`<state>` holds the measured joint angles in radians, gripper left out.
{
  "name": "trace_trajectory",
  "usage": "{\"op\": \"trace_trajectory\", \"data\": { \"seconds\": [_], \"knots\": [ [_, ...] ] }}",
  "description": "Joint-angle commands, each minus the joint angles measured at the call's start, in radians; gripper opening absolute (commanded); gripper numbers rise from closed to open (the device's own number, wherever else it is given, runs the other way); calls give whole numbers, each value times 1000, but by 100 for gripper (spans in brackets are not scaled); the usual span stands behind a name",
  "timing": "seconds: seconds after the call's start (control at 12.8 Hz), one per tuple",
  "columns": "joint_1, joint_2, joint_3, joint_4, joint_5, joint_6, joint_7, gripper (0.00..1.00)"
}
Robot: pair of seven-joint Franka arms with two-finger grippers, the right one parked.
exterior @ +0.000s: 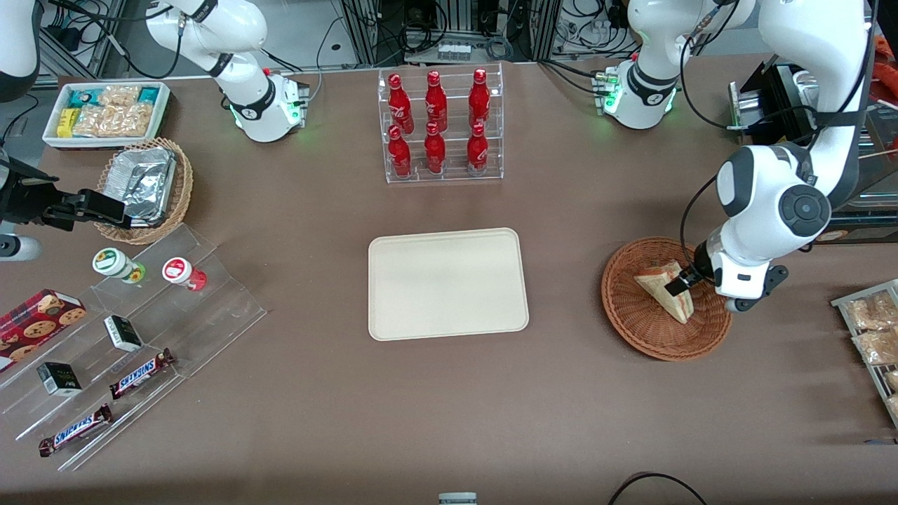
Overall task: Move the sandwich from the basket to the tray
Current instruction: 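Lower the open left gripper and close it on the sandwich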
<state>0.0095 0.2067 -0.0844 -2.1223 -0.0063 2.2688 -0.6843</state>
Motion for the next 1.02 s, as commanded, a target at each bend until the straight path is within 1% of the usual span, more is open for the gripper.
{"op": "trace_trajectory", "data": {
  "seconds": [0.0,0.47,0.7,0.86,0.94],
  "knots": [
    [-13,10,3,-8,5,23,-20,100],
    [-13,49,3,-25,-4,57,-21,100],
    [-13,60,3,-73,-6,130,-23,100],
    [-13,69,3,-74,-6,135,-23,100],
    [-13,68,3,-74,-6,133,-23,94]
  ]
}}
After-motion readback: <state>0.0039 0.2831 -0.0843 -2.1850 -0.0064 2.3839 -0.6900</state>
